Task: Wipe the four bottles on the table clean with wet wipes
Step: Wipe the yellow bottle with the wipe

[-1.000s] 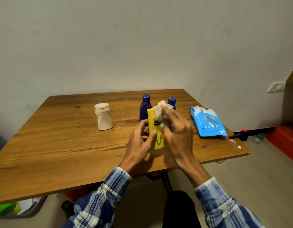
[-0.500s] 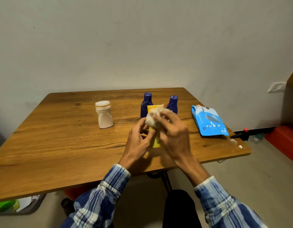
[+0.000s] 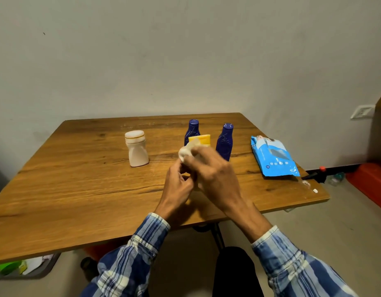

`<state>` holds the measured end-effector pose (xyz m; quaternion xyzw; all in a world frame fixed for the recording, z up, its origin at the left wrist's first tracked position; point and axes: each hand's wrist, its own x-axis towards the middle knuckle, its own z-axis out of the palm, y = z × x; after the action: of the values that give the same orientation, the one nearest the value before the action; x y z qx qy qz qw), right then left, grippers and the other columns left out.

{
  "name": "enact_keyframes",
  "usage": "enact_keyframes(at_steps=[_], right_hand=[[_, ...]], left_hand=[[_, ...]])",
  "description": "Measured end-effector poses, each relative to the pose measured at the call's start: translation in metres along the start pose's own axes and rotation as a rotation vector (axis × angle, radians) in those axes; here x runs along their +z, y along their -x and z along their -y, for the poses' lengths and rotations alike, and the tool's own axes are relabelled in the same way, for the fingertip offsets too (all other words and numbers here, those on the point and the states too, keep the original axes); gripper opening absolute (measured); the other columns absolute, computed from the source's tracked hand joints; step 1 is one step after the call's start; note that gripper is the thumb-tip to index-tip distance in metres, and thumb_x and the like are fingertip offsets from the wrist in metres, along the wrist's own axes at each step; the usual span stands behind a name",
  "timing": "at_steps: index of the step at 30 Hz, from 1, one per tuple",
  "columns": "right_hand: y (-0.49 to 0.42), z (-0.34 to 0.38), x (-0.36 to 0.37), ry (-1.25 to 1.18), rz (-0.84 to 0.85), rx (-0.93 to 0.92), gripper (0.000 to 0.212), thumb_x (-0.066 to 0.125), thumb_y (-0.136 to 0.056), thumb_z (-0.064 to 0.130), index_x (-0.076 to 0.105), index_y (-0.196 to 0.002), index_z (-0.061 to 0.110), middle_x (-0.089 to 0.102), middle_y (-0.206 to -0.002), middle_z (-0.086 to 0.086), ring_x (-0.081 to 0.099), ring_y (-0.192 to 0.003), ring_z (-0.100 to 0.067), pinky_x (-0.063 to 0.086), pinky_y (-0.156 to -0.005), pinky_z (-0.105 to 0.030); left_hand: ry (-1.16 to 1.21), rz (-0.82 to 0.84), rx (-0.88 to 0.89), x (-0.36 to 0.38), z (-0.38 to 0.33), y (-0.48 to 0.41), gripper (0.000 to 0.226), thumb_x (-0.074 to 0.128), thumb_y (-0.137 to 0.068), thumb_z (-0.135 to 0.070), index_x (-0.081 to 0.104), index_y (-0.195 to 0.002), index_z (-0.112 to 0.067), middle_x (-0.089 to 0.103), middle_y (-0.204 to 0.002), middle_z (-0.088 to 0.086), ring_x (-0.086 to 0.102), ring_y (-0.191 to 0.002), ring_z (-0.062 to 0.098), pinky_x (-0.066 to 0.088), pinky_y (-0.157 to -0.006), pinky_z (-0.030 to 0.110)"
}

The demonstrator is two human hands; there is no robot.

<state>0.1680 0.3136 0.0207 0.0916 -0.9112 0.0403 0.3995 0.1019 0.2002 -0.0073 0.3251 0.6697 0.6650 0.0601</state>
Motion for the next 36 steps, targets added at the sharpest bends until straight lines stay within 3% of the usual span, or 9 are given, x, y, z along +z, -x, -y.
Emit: enact_keyframes(at_steps=[2,6,10,15,20,24,28,32,36], right_hand=[[0.005,-0.006,0.000,-0.036,0.005,0.008,0.042,0.076,-0.080,0.008,0.067,-0.121,0.005,0.062,-0.122,-0.017,0.062,-0.107,-0.028,0.061,-0.082,-0.033],[0.000,-0.019,-0.005,-0.144,-0.169,0.344,0.043,0.077,-0.080,-0.003,0.068,-0.121,0.005,0.061,-0.118,-0.015,0.063,-0.103,-0.027,0.060,-0.082,-0.034],[0.012,-0.007,-0.004,-0.084,0.002,0.069,0.035,0.068,-0.082,0.014,0.069,-0.116,0.004,0.064,-0.117,-0.018,0.065,-0.102,-0.028,0.056,-0.084,-0.029],[0.004,-0.024,-0.002,-0.308,-0.250,0.439,0.036,0.070,-0.087,-0.003,0.068,-0.122,0.006,0.061,-0.121,-0.011,0.063,-0.106,-0.017,0.060,-0.081,-0.025],[0.015,-0.012,-0.001,-0.188,-0.015,0.109,0.037,0.072,-0.080,0.002,0.069,-0.117,0.006,0.061,-0.122,-0.015,0.062,-0.108,-0.026,0.060,-0.086,-0.035],[-0.004,-0.023,-0.008,-0.225,-0.183,0.302,0.039,0.072,-0.082,-0.002,0.069,-0.120,0.005,0.061,-0.121,-0.015,0.062,-0.109,-0.027,0.060,-0.086,-0.036],[-0.004,-0.004,-0.003,-0.040,-0.006,0.022,0.043,0.075,-0.081,0.009,0.066,-0.122,0.005,0.061,-0.121,-0.017,0.061,-0.108,-0.029,0.060,-0.081,-0.033],[-0.014,-0.009,-0.004,-0.089,-0.124,0.219,0.049,0.076,-0.078,0.000,0.064,-0.125,0.004,0.059,-0.117,-0.019,0.062,-0.101,-0.030,0.061,-0.075,-0.033],[-0.008,0.009,-0.001,-0.076,0.006,0.106,0.047,0.078,-0.079,0.007,0.063,-0.123,0.003,0.057,-0.118,-0.017,0.061,-0.101,-0.028,0.061,-0.077,-0.033]], left_hand=[[-0.010,0.007,0.003,-0.003,0.001,0.000,0.042,0.062,-0.096,-0.002,0.056,-0.119,-0.037,0.067,-0.119,0.002,0.068,-0.110,0.020,0.062,-0.084,0.039],[-0.008,-0.001,-0.004,-0.003,0.002,-0.002,0.039,0.063,-0.098,-0.012,0.055,-0.134,-0.023,0.068,-0.124,0.004,0.068,-0.113,0.018,0.061,-0.087,0.042],[0.059,-0.005,-0.010,-0.008,0.003,-0.005,0.042,0.059,-0.097,0.000,0.054,-0.133,-0.022,0.065,-0.125,0.002,0.066,-0.116,0.016,0.060,-0.087,0.031],[0.085,0.016,-0.028,-0.007,0.004,-0.004,0.044,0.060,-0.099,-0.007,0.049,-0.142,-0.009,0.066,-0.130,0.010,0.066,-0.118,0.021,0.060,-0.088,0.033],[0.090,-0.009,0.014,-0.012,0.001,-0.006,0.043,0.057,-0.098,0.000,0.051,-0.139,-0.013,0.063,-0.131,0.001,0.063,-0.120,0.010,0.057,-0.087,0.024],[0.020,0.013,0.011,-0.005,0.000,-0.002,0.042,0.062,-0.098,-0.008,0.054,-0.138,-0.016,0.066,-0.127,0.001,0.065,-0.116,0.012,0.059,-0.092,0.033],[0.012,0.006,0.002,-0.003,-0.001,0.001,0.035,0.063,-0.096,-0.006,0.060,-0.119,-0.033,0.069,-0.112,0.001,0.068,-0.102,0.020,0.062,-0.080,0.036],[-0.063,0.027,0.029,-0.002,-0.004,0.000,0.034,0.061,-0.098,-0.008,0.059,-0.129,-0.022,0.068,-0.114,0.005,0.068,-0.098,0.014,0.061,-0.077,0.029],[-0.003,-0.015,0.025,-0.007,-0.005,-0.004,0.032,0.061,-0.096,-0.001,0.060,-0.124,-0.017,0.068,-0.113,0.006,0.068,-0.101,0.013,0.061,-0.079,0.031]])
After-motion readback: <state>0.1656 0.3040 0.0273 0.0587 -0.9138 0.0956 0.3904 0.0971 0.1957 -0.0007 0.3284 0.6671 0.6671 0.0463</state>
